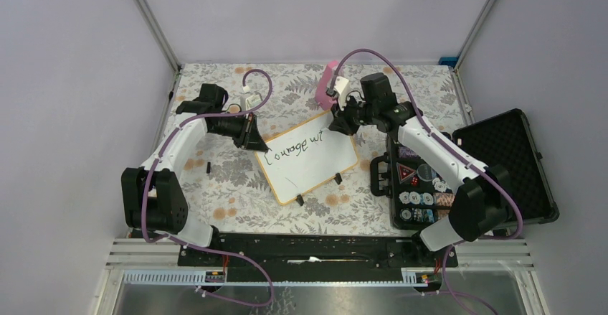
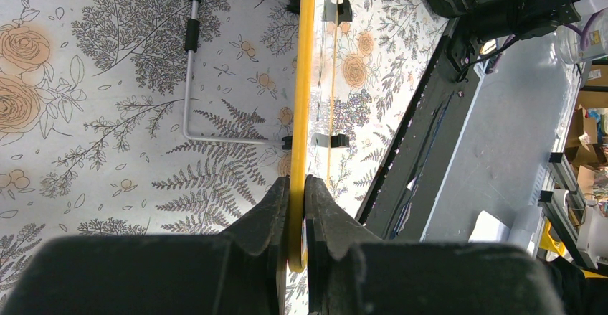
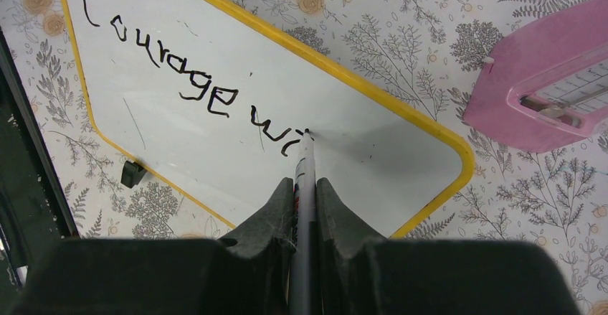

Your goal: Write a sentence on the whiteboard

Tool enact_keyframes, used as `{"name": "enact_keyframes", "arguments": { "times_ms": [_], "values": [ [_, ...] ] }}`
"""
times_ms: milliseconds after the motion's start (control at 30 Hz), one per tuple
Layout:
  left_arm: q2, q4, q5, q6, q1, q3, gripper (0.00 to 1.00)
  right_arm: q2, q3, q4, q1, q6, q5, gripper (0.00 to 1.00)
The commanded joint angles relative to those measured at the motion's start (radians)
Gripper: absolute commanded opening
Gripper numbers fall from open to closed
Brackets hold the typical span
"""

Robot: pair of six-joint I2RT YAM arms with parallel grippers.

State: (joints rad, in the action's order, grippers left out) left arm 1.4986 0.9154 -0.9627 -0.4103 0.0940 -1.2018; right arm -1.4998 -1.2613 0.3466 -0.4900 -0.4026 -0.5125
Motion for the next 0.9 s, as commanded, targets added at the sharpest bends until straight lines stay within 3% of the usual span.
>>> {"name": "enact_keyframes", "arguments": {
  "times_ms": [0,867],
  "values": [
    [-0.021,-0.051,0.081,-0.036,0.003,0.013,0.0,-0.01,-0.041,-0.039,0.002,0.002,0.02,0.0],
    [-0.029,-0.051,0.087,-0.041,0.002,0.015,0.0,0.08,0.018,0.049,0.052,0.014,-0.11,0.0]
  ]
}}
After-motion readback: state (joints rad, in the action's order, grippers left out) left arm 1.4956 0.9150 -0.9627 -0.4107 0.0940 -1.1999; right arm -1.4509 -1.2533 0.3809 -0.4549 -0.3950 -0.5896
